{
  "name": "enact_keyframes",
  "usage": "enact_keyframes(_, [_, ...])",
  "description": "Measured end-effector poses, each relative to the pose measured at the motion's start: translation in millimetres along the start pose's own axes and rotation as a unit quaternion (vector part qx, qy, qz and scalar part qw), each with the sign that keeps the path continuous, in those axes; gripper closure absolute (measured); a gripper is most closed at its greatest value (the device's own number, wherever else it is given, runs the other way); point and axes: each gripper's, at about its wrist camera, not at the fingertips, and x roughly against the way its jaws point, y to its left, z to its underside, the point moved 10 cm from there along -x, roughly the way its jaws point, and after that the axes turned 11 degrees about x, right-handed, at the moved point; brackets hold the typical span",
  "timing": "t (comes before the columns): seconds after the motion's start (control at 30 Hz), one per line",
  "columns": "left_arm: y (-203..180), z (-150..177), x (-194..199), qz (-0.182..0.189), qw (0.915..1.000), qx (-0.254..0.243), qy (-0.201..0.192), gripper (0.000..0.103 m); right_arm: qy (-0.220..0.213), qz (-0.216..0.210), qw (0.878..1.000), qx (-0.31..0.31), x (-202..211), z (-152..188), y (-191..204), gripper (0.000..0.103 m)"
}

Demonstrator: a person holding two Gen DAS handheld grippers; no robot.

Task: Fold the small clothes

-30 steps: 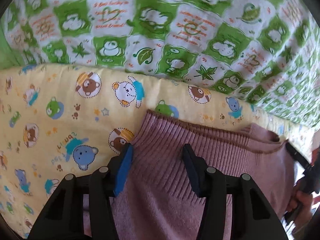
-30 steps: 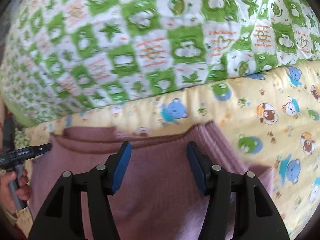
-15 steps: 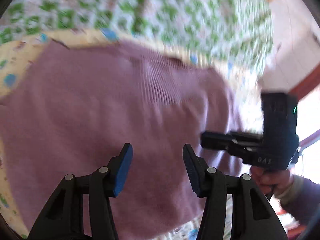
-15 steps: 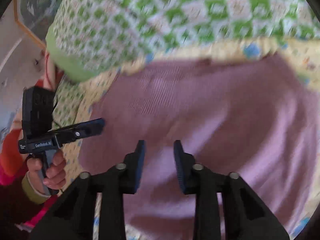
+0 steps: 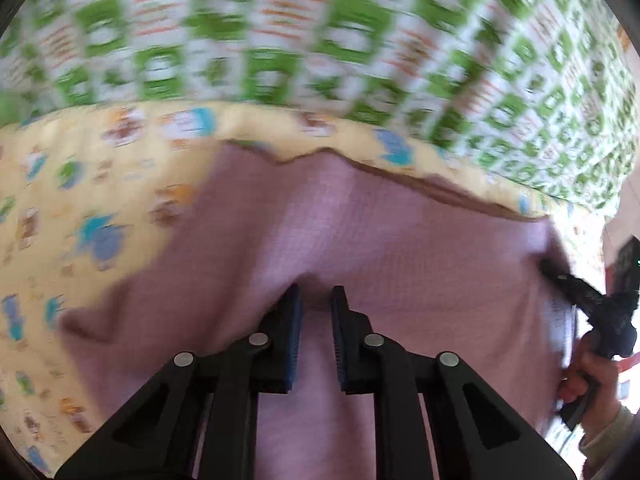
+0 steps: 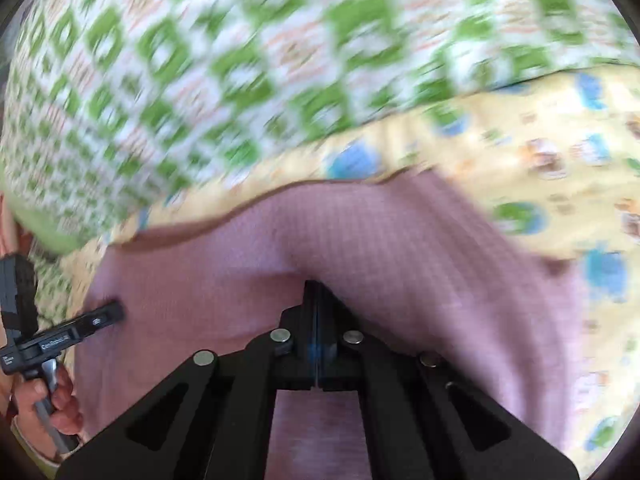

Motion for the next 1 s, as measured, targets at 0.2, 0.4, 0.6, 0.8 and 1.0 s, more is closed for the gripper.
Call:
enact_keyframes(0.2, [30, 20, 42, 0.007, 0.9994, 0.030, -0.016, 0.072, -0.018, 0.013, 1.000, -0.006, 42, 13, -9, 0.101])
enact_keyframes(0.4, [15, 83, 97, 0.055, 0.9975, 0.036, -0.025, 0.052, 0.001, -0.050, 0.999, 0.018, 90, 53, 38, 0.100])
enact_keyframes(0.6, [46, 162, 80, 0.017, 0.9978, 0.053, 0.034, 0.053, 0.089, -0.056, 0.993, 0.054, 108, 145, 47, 0.100])
enact_keyframes(0.8, [79, 175, 85, 0.005, 0.9960, 0.075, 0.049, 0.064, 0.107, 0.007, 0.994, -0.012, 124, 182, -25, 0.103])
enact_keyframes(1.0, [94, 181, 115, 0.001, 0.9918, 0.126, 0.024, 0.048, 0.094, 0.033, 0.995, 0.001, 141, 170, -22, 0.100])
